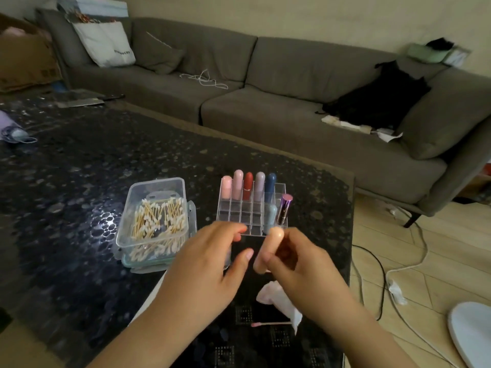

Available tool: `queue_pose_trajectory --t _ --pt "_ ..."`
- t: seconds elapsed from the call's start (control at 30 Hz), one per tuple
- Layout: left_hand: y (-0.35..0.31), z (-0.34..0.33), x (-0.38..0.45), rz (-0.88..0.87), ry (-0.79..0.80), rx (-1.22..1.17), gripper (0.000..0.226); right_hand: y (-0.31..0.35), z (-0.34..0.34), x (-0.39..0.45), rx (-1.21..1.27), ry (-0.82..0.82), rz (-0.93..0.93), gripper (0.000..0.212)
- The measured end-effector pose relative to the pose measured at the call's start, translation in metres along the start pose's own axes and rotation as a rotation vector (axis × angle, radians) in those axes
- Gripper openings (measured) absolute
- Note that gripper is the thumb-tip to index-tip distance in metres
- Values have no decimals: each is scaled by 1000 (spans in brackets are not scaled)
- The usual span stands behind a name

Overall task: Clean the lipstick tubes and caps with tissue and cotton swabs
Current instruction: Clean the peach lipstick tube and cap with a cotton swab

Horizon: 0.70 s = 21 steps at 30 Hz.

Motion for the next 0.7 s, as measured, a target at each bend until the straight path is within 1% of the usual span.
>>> queue_pose_trajectory --t 0.13,0.2,0.23,0.3,0.37,0.47,0.6,0.7 --pt "-3 18 27 -89 -33 189 26 15 41 39 -128 -196 52 24" --pt "-10 24 45 -122 24 325 29 17 62 68 -179 -254 66 24" --pt "-12 25 54 -112 56 355 34 15 70 84 -208 -260 54 23" --pt "-9 24 72 -70 77 358 45 7 78 112 -266 -225 10 22" --pt "-5 19 87 -42 105 372 50 -6 77 134 -303 -161 -30 24" --pt "8 9 102 -30 135 366 47 -28 67 154 -342 -69 -46 23" --pt "21 -2 109 3 149 333 45 -50 53 167 -367 -4 -63 19" --pt "30 -9 109 35 156 295 35 -63 46 172 -401 32 -78 19"
Point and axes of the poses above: each hand's wrist, its own x-axis towards the middle knuckle, its own z-axis out of the back of the hand, y = z × x, the point moved 2 cm from there along x, towards the middle knuckle, and after that the axes turned 8 degrees about z, right-handed, at the moved point
